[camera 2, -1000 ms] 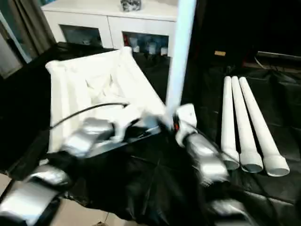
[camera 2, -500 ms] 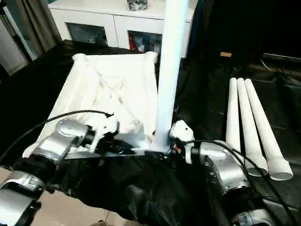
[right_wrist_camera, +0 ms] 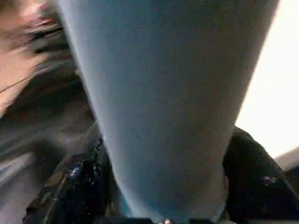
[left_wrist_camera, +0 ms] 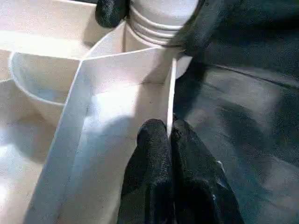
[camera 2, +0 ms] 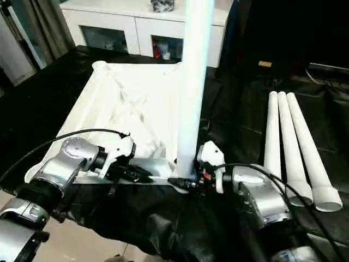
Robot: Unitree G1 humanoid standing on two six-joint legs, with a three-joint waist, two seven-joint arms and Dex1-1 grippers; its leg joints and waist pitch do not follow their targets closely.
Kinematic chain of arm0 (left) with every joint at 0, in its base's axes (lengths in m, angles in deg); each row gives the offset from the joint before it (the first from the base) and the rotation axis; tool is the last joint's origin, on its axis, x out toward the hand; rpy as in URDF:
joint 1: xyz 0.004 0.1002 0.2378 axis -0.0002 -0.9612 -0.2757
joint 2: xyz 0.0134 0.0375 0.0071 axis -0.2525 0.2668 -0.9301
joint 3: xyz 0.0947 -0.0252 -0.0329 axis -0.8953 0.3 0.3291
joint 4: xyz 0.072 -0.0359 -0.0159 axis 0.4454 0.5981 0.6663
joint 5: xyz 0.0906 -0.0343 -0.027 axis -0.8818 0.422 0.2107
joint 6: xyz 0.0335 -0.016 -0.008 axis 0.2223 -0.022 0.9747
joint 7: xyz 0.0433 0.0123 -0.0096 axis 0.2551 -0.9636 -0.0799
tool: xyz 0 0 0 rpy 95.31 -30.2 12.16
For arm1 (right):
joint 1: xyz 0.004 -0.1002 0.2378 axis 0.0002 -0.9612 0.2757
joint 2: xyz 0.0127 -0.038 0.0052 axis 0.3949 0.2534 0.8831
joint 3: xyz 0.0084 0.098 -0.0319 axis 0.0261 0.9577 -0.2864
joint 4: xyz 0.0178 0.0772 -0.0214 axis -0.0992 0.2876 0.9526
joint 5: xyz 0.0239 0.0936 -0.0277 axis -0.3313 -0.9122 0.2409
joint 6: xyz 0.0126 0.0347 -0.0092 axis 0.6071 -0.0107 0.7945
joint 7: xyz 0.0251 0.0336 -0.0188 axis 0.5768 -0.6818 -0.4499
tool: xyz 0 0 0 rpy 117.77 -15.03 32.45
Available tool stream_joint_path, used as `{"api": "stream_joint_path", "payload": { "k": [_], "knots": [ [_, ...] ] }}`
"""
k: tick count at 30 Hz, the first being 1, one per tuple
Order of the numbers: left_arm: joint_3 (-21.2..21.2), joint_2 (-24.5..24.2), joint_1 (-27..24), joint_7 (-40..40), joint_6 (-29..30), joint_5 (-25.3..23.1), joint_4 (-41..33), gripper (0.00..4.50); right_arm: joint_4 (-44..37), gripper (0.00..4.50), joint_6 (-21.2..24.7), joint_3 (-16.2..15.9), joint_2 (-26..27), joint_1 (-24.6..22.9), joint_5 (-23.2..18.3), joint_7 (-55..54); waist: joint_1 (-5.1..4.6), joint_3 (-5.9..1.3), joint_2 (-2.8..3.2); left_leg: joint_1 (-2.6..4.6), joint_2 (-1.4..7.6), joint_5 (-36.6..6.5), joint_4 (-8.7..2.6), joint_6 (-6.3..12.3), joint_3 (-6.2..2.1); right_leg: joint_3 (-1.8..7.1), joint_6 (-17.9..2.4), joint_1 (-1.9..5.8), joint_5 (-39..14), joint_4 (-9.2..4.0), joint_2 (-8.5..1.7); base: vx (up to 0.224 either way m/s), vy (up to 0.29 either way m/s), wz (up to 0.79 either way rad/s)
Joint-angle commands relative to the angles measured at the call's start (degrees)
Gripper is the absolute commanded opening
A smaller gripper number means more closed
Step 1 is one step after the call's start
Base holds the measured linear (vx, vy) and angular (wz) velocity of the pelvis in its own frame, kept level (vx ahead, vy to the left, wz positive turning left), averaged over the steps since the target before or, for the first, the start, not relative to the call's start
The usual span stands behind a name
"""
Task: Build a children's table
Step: Rotate leg to tighten
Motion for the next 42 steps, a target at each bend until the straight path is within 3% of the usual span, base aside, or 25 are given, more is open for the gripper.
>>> {"api": "stream_joint_path", "payload": {
  "k": [1, 3, 5, 6, 9, 10, 13, 20, 21, 23, 27, 30, 32, 34, 36, 37, 39, 40, 42],
  "knots": [
    [1.2, 3.3, 2.4, 7.4, 2.5, -0.4, 1.7, 0.00, 2.8, 2.69, -0.1, -0.3, 3.4, 1.1, 2.0, -8.0, -0.50, -3.27, -0.58, 0.00, 0.87, -9.8, -4.09, 1.15, -0.02, 2.01, -11.3, 2.87, -17.4, -4.37, -4.16, 0.000, 0.000, 0.00],
    [1.9, 6.4, 4.2, 15.0, 4.1, -1.7, 4.0, 0.00, 7.1, 2.68, -0.3, 2.1, 7.3, 3.1, 4.3, -20.2, -0.86, -3.34, -0.78, -0.15, 0.75, -9.4, -4.14, 0.60, -0.14, 2.07, -10.4, 3.09, -18.3, -4.45, -4.20, 0.000, 0.000, 0.00],
    [2.3, 7.8, 5.0, 18.3, 4.9, -2.0, 4.9, 0.00, 8.9, 2.67, -0.6, 3.0, 8.9, 3.9, 5.4, -25.3, -1.43, -3.41, -0.86, -0.15, 0.56, -9.0, -4.08, 0.17, -0.14, 2.04, -10.2, 3.04, -17.7, -4.47, -4.02, 0.000, 0.000, 0.00],
    [3.5, 10.2, 6.1, 23.4, 6.1, -1.8, 6.1, 0.00, 11.1, 2.67, -0.4, 4.2, 11.0, 5.0, 6.7, -32.2, -1.45, -3.45, -0.80, -0.17, 0.48, -8.5, -3.96, 0.48, -0.06, 2.09, -10.2, 3.06, -17.0, -4.51, -4.03, 0.000, 0.000, 0.00],
    [4.7, 12.5, 7.0, 28.2, 6.8, -1.4, 7.2, 0.00, 12.5, 2.67, 0.2, 5.6, 13.2, 6.0, 7.0, -37.2, -1.32, -3.69, -0.75, -0.24, 0.42, -6.7, -3.80, 1.43, -0.02, 2.17, -10.8, 3.17, -13.5, -4.20, -3.88, 0.000, 0.000, 0.00],
    [4.7, 12.7, 7.0, 28.5, 6.6, -1.4, 7.2, 0.00, 12.7, 2.67, 0.0, 5.7, 13.5, 6.2, 7.0, -37.5, -1.26, -3.80, -0.81, -0.28, 0.39, -6.1, -3.77, 1.68, -0.07, 2.12, -10.9, 3.33, -12.2, -4.07, -3.85, 0.000, 0.000, 0.00],
    [4.2, 14.5, 6.8, 29.0, 5.3, -1.9, 7.1, 0.00, 14.0, 3.37, -2.3, 6.8, 15.5, 7.3, 7.2, -40.2, -1.24, -3.80, -0.68, -0.37, 0.46, -5.4, -3.66, 2.61, 0.03, 2.10, -12.0, 3.31, -8.7, -3.85, -3.87, 0.000, 0.000, 0.00],
    [3.4, 14.4, 6.0, 28.0, 4.2, -2.4, 7.2, 0.00, 12.9, 3.78, -4.5, 6.3, 13.8, 7.4, 9.1, -40.6, -1.28, -3.70, -0.65, -0.30, 0.52, -6.9, -3.82, 2.69, -0.02, 2.11, -11.6, 3.43, -10.6, -4.02, -3.91, 0.000, 0.000, 0.00],
    [3.1, 14.3, 5.8, 27.8, 3.7, -2.4, 7.3, 0.00, 10.6, 3.78, -4.4, 6.5, 12.4, 6.4, 8.9, -39.9, -1.25, -3.64, -1.16, -0.33, 0.54, -6.6, -3.83, 2.74, 0.01, 2.11, -11.5, 3.50, -10.3, -4.08, -3.83, 0.000, 0.000, 0.00],
    [3.1, 14.1, 5.8, 28.2, 3.3, -2.4, 7.6, 0.00, 6.1, 3.78, -3.5, 7.0, 10.1, 4.4, 8.7, -38.7, -0.95, -3.63, -1.14, -0.35, 0.52, -6.1, -3.72, 3.37, 0.06, 2.20, -11.1, 3.58, -9.5, -3.96, -3.88, 0.000, 0.000, 0.00],
    [3.5, 14.3, 5.6, 28.6, 2.8, -2.6, 7.7, 0.00, -0.4, 3.78, -1.7, 8.8, 8.1, 0.8, 6.3, -35.0, -1.09, -3.44, -1.77, -0.55, 0.43, -6.7, -3.80, 4.31, 0.09, 2.12, -10.2, 3.60, -12.1, -4.25, -3.89, 0.000, 0.000, 0.00],
    [4.0, 14.8, 5.4, 29.1, 1.5, -2.3, 7.6, 0.00, -12.5, 3.78, 2.4, 9.7, 3.4, -6.2, -0.1, -26.5, -0.52, -3.43, -1.84, -0.61, 0.55, -6.1, -3.73, 5.57, -0.04, 2.27, -8.7, 3.77, -12.5, -4.31, -3.85, 0.000, 0.000, 0.00],
    [4.2, 14.9, 5.3, 29.3, 0.7, -2.0, 7.3, 0.00, -16.1, 3.78, 3.4, 9.2, 1.4, -8.5, -1.7, -23.7, -0.34, -3.45, -2.03, -0.66, 0.54, -6.1, -3.60, 6.15, 0.00, 2.21, -8.6, 3.54, -12.6, -4.38, -3.85, 0.000, 0.000, 0.00],
    [5.3, 15.2, 5.2, 28.4, 0.8, -0.3, 6.1, 0.55, -18.8, 3.81, 4.6, 9.0, -0.3, -10.4, -3.1, -21.9, -0.58, -3.27, -2.03, -0.71, 0.33, -6.9, -3.65, 5.74, 0.08, 2.05, -8.0, 3.44, -16.0, -4.87, -3.83, 0.000, 0.000, 0.00],
    [7.0, 14.9, 4.9, 28.1, 1.1, 1.8, 3.2, 0.58, -20.6, 3.81, 6.8, 9.2, -1.3, -11.9, -3.5, -21.3, -0.52, -3.33, -1.93, -0.74, 0.39, -6.8, -3.63, 5.49, 0.00, 2.08, -8.4, 3.44, -17.4, -4.85, -3.97, 0.000, 0.000, 0.00],
    [7.6, 14.8, 4.9, 28.2, 0.9, 2.3, 2.3, 0.79, -21.4, 3.81, 7.9, 9.4, -1.5, -12.3, -3.4, -21.2, -0.55, -3.50, -1.82, -0.63, 0.83, -6.5, -3.67, 5.13, -0.09, 2.09, -9.6, 3.14, -15.4, -4.62, -3.92, 0.000, 0.000, 0.00],
    [10.4, 13.8, 5.2, 29.8, 2.5, 4.1, -1.2, 0.79, -21.6, 3.81, 10.9, 9.3, -1.1, -12.2, -2.4, -23.0, -0.64, -3.54, -1.85, -0.75, 0.87, -6.0, -3.66, 4.89, -0.17, 2.04, -10.4, 3.23, -13.3, -4.26, -3.91, 0.000, 0.000, 0.00],
    [12.1, 13.0, 5.5, 31.2, 3.3, 4.8, -2.7, 0.79, -21.9, 3.81, 12.0, 8.9, -1.1, -12.3, -2.3, -23.7, -0.78, -3.50, -2.19, -0.92, 0.79, -5.3, -3.62, 4.90, -0.17, 1.97, -11.0, 3.36, -11.4, -3.99, -3.90, 0.000, 0.000, 0.00],
    [14.5, 10.4, 5.6, 33.1, 4.9, 5.4, -6.1, 0.79, -21.4, 3.81, 13.3, 7.4, -1.0, -11.9, -0.5, -25.4, -1.02, -3.43, -2.30, -0.93, 0.59, -5.2, -3.54, 4.84, -0.10, 1.91, -10.7, 3.36, -11.4, -3.96, -3.78, 0.000, 0.000, 0.00]
  ]
}}
